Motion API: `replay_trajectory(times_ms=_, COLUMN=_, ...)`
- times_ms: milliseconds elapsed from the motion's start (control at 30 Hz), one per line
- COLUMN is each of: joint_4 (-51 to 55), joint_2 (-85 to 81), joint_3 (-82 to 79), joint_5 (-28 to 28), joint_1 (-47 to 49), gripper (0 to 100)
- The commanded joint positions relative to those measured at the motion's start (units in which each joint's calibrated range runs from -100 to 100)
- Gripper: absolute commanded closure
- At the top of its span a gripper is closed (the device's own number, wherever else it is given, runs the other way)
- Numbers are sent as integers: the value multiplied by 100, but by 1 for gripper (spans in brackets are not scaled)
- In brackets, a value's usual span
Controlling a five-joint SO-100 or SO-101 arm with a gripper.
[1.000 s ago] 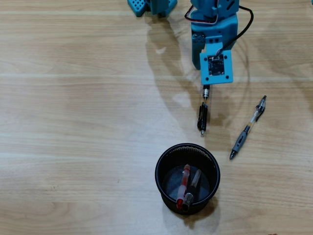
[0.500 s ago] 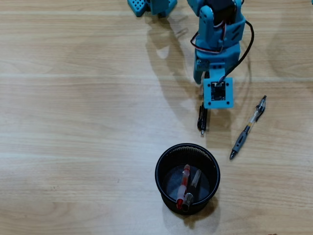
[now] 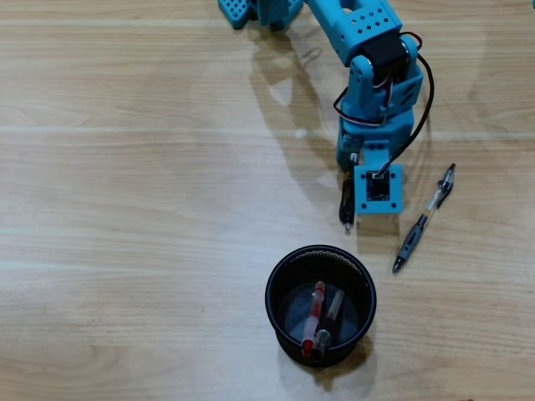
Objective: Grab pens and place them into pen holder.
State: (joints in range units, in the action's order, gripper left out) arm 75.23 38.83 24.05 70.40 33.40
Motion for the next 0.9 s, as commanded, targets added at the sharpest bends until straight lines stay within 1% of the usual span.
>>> replay_trajectory(times_ms=0, joint_4=-256, joint_2=88, joint_3=138, joint_5=28, joint_1=21, gripper=83)
replay_trajectory(times_ms=267, joint_4=-192, joint_2=88, joint_3=75, joint_5=28, joint_1=-25, gripper=84)
replay_trajectory(times_ms=433, joint_4=-147, joint_2=96, joint_3=57, joint_5=28, joint_1=-25, gripper=94)
replay_trajectory(times_ms=533, joint_4=8, joint_2=71, joint_3=57, joint_5=28, joint_1=-34, gripper=98)
replay_trajectory(times_ms=767, joint_4=373, joint_2=-14, joint_3=175, joint_5=-4, joint_1=-162, gripper=98)
replay_trajectory(times_ms=867, joint_4=609, joint_2=-320, joint_3=473, joint_5=-19, joint_1=-253, gripper=98)
